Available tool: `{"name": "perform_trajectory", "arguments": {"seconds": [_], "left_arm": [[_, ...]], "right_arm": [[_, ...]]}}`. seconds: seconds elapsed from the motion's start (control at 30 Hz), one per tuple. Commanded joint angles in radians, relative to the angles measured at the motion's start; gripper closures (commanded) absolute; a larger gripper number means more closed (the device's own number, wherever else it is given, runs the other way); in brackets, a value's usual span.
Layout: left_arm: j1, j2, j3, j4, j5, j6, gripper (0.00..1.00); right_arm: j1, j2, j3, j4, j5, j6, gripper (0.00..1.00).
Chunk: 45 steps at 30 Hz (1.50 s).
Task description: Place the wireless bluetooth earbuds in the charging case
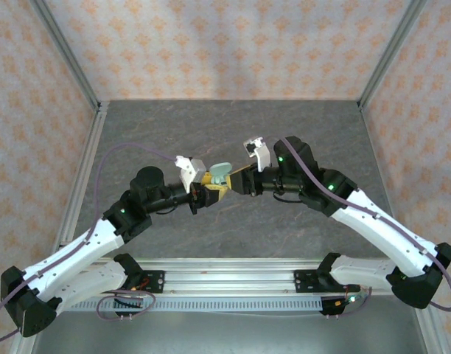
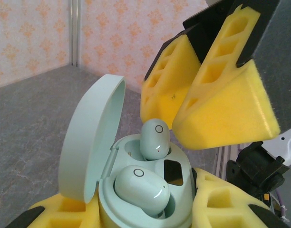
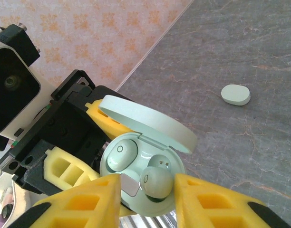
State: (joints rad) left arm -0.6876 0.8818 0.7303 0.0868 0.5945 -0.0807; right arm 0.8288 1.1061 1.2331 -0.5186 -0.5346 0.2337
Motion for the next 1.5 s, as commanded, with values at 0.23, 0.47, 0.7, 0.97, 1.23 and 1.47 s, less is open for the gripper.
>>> {"name": "perform_trajectory", "arguments": {"seconds": [0.23,0.47,0.7,0.97,1.23,1.47], "left_arm": [[-0.010,0.009,0.041,0.036,0.010,0.010,0.83],[-0.012,0.015,0.044,0.038,0.011,0.010,0.83],[-0.013,0.013,0.042,0.034,0.003,0.012,0.83],[-0.015,0.015,0.042,0.034,0.001,0.014,0.83],[-0.015,0.014,0.040,0.032,0.002,0.016,0.83],[-0.014,0.014,0.041,0.030,0.001,0.016,0.83]], "right_arm": [[0.004,-0.003,0.095,-0.051,0.061,0.022,0.58],[0.004,-0.008,0.123,-0.073,0.077,0.064,0.60],[0.004,-0.012,0.134,-0.108,0.079,0.151,0.74],[0.008,-0.005,0.121,-0.120,0.048,0.188,0.83],[0.010,0.029,0.131,-0.130,0.043,0.188,0.84],[0.010,0.041,0.136,-0.139,0.047,0.185,0.83]]}}
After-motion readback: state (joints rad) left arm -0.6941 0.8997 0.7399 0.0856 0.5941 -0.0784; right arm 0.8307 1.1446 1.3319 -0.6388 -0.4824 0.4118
